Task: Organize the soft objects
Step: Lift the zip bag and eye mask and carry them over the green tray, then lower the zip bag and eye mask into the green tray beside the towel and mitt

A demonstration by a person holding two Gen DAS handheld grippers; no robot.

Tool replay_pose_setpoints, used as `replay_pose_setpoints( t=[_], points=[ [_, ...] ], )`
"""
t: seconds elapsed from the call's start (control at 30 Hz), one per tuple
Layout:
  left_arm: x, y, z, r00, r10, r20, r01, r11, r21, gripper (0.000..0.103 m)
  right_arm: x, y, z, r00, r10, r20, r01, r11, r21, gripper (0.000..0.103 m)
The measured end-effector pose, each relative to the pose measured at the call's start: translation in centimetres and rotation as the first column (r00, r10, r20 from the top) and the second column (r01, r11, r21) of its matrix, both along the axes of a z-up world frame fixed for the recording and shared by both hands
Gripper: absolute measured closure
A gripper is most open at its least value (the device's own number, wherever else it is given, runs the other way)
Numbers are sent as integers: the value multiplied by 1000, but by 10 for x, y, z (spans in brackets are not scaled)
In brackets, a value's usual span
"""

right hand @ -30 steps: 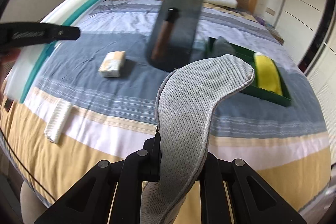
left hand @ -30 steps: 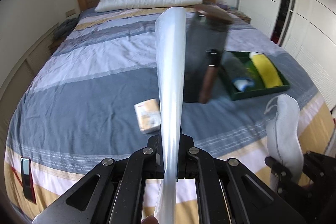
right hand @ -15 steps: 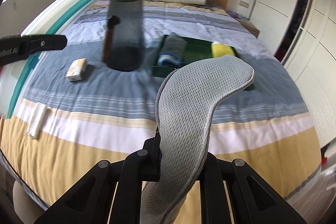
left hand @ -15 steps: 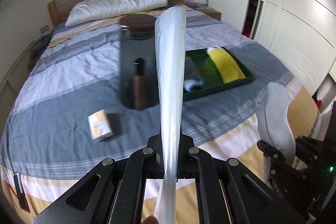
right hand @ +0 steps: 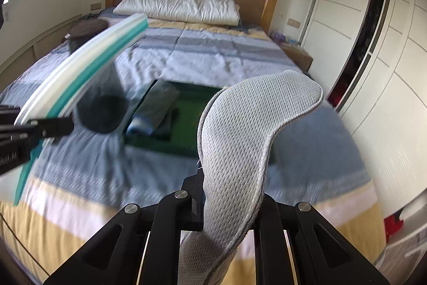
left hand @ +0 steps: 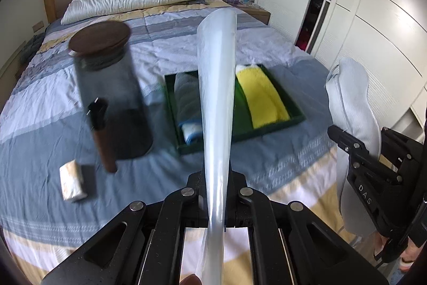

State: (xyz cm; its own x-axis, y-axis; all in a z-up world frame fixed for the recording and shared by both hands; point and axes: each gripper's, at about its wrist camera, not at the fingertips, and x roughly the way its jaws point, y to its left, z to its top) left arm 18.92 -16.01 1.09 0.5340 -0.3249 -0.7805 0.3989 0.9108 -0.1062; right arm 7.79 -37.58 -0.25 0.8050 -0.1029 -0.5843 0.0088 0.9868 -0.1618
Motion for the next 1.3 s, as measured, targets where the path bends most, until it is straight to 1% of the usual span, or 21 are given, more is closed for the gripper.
replay_pose_setpoints(
  t=[0.17,0.4,0.5,0.67,0.87,1.07,1.2,1.3],
  points=[
    [25,-21,2,999,32,13,-32,999,-9,100,35,-17,10,999,11,34,-11,1000,-20,92],
    [51,-46,1,998,51,32,-50,999,-6,100,75,-26,11,998,21,63,-19,999,-43,92],
    [59,-53,-4,998,54,29,-54,999,-3,100,92,-27,8,997,20,71,-18,999,-41,92],
    [69,-53,-13,997,74,13,-73,997,-5,100,121,-27,0,997,26,71,-22,998,-54,92],
    [87,-57,-17,993,114,9,-114,993,-8,100,138,-22,-2,996,45,73,-40,997,-64,92],
    [99,-62,-19,989,145,22,-145,989,-1,100,155,-20,-7,996,61,70,-57,996,-67,92],
    [107,-64,-24,985,175,11,-175,985,-3,100,170,-18,-13,995,83,57,-79,994,-70,92],
    [113,-63,-30,981,195,3,-195,981,-5,100,178,-21,-14,994,95,47,-92,994,-51,92]
  ],
)
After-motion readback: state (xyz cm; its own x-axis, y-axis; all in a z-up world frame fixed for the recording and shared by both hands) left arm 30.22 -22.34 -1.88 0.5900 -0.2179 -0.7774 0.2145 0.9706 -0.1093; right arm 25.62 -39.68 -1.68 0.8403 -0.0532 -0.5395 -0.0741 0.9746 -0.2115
